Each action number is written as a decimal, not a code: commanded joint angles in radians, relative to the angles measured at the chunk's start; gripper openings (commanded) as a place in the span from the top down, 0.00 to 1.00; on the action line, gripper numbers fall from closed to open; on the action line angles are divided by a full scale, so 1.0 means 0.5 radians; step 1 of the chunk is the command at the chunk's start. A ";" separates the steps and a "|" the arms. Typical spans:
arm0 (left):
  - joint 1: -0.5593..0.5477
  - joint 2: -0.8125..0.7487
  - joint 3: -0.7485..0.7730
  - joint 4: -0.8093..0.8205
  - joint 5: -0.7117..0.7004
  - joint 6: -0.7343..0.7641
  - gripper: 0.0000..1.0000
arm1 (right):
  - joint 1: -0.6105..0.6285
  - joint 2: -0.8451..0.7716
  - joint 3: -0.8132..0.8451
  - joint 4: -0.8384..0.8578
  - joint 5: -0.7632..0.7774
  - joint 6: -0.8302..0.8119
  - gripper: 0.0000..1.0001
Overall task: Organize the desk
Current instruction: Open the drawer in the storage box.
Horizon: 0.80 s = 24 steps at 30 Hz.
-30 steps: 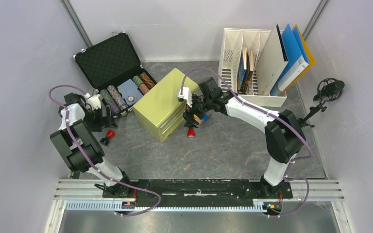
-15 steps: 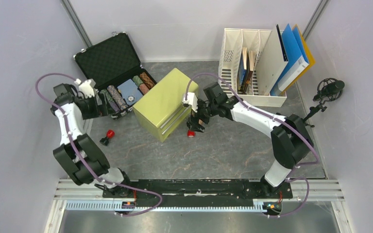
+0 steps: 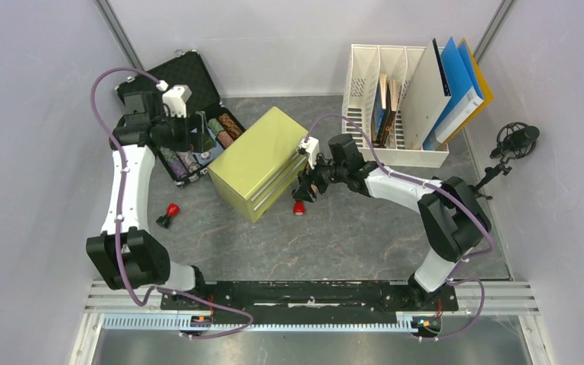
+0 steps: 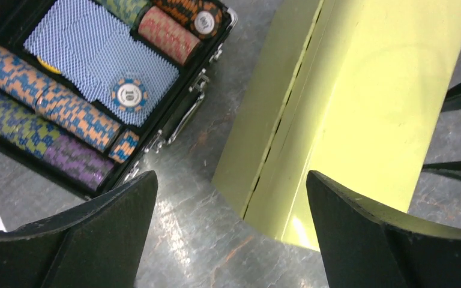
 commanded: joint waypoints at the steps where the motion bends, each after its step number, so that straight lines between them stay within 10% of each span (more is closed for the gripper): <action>1: -0.067 0.103 0.130 0.150 -0.072 -0.282 0.00 | 0.011 0.103 -0.002 0.338 -0.248 0.212 0.23; 24: -0.117 0.308 0.276 0.327 -0.018 -0.563 0.00 | 0.119 0.410 0.036 0.221 -0.135 0.244 0.28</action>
